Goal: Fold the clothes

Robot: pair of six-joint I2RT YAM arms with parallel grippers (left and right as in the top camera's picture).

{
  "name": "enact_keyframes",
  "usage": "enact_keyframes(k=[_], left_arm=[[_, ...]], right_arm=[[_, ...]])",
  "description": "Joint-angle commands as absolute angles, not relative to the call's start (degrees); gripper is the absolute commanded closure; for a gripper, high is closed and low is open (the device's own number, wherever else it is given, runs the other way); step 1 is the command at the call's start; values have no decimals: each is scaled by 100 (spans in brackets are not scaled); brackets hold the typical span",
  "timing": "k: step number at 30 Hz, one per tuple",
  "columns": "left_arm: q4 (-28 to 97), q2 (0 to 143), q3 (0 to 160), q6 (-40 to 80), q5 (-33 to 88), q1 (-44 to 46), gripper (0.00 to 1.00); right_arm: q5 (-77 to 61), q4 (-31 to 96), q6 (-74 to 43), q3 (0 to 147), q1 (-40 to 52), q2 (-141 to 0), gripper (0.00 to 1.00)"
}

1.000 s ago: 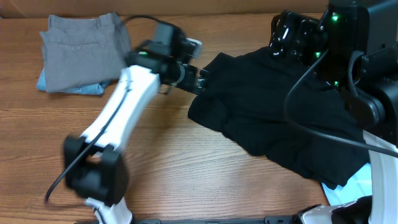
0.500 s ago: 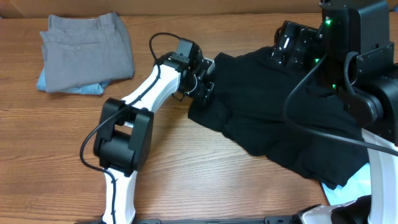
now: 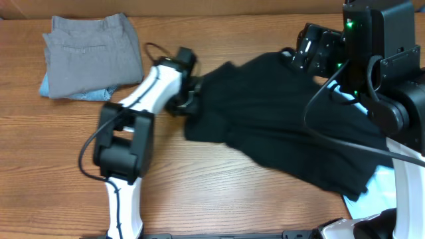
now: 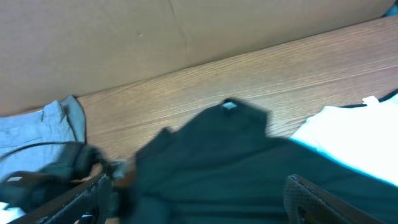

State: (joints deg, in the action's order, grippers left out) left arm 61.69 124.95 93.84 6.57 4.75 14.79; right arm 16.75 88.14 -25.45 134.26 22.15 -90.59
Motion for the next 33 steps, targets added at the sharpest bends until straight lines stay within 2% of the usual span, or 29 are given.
enact_keyframes(k=[1, 5, 7, 11, 17, 21, 26, 29, 31, 32, 33], left_arm=[[6709, 11972, 9400, 1114, -1247, 587, 95], [7338, 11839, 9400, 1181, -1190, -239, 86], [7540, 11837, 9400, 1166, -923, -561, 71], [7736, 11819, 9400, 1116, -891, -869, 61], [7636, 11522, 9437, 1039, -784, -805, 58], [7124, 11050, 9485, 414, 353, -600, 59], [5863, 10700, 9485, -558, 2084, 51, 57], [5059, 10857, 9483, -825, 2263, 552, 54], [4508, 11104, 9483, -945, 2169, 899, 46], [4287, 11225, 9483, -941, 2171, 1013, 39], [4014, 11382, 9483, -941, 2202, 1142, 26]], right_arm=[[1846, 8801, -2556, 13511, 2198, -9037, 9], [1844, 8790, -2558, 13511, 2198, -9037, 9], [1844, 8770, -2561, 13511, 2198, -9039, 8], [1841, 8766, -2812, 13506, 2130, -9045, 2], [1739, 8930, -3072, 13506, 1575, -9089, 0], [1251, 9032, -3068, 13504, 1151, -9094, 0], [1146, 9037, -3068, 13504, 1031, -9094, 0], [1144, 9041, -3068, 13504, 1031, -9094, 0], [1146, 9059, -3068, 13504, 1031, -9094, 0], [1146, 9070, -3068, 13504, 1031, -9094, 0], [1146, 9087, -3068, 13504, 1031, -9094, 0]])
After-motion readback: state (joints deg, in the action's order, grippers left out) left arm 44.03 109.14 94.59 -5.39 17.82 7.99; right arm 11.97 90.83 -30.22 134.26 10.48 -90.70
